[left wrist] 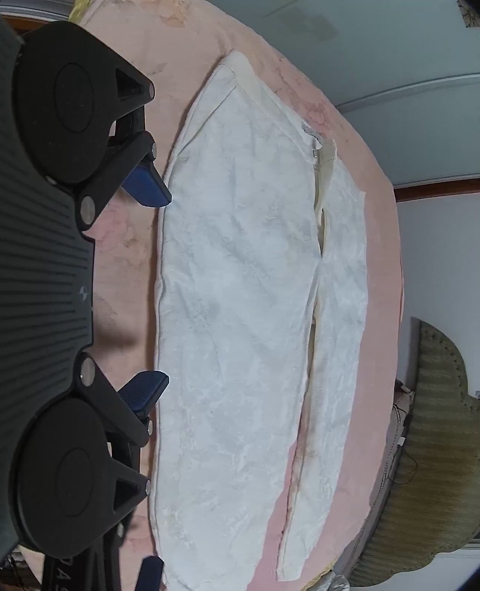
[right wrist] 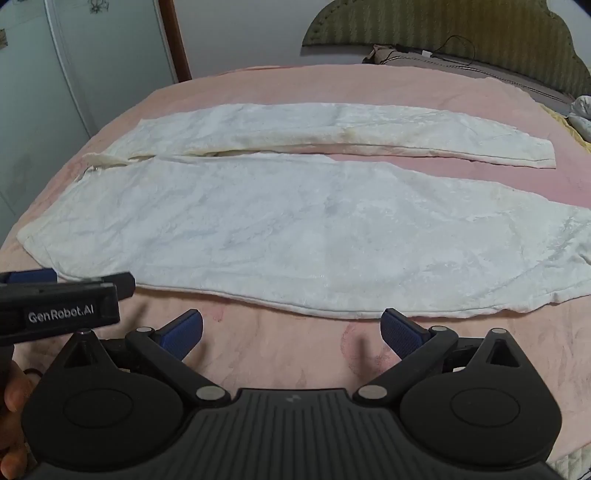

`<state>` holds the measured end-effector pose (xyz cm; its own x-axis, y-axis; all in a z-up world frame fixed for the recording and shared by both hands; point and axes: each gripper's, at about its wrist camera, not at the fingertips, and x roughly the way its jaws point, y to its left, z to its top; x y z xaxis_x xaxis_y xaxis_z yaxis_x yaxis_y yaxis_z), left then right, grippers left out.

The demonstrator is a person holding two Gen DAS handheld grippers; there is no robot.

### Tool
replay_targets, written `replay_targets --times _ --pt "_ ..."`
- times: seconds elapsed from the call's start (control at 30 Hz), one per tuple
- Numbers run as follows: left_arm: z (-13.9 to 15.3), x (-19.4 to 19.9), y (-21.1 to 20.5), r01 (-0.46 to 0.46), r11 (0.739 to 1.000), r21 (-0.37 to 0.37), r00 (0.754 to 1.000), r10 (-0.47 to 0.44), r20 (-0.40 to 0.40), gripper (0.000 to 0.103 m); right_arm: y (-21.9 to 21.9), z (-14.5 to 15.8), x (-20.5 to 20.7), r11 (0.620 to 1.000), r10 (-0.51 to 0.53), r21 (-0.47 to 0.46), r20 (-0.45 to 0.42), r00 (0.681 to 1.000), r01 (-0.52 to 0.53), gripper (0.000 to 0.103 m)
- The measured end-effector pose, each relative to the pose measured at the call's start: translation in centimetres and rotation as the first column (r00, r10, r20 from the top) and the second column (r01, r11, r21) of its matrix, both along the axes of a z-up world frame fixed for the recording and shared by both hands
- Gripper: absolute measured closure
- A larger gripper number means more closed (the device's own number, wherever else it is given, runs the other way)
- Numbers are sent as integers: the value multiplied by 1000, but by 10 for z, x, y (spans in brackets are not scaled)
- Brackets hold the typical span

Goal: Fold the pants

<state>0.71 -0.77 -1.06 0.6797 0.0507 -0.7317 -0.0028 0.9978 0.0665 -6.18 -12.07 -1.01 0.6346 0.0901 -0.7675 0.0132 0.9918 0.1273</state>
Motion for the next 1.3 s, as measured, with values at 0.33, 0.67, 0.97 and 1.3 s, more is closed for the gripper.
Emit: replay_targets --times 0.33,0.67,0.97,1.3 --pt "-1 -2 0 10 1000 -2 1000 -10 -4 6 -11 19 -16 998 -41 46 156 987 34 0" --pt "1 -5 -5 55 998 -11 998 -55 14 6 -21 8 -14 991 -129 59 91 988 124 0" --pt "1 -4 -5 43 999 -4 999 -43 12 6 -1 -4 -12 999 -34 19 15 999 34 0" --pt "0 -3 -3 38 999 3 999 -38 11 6 -1 -6 -10 999 -20 28 -12 1000 21 0"
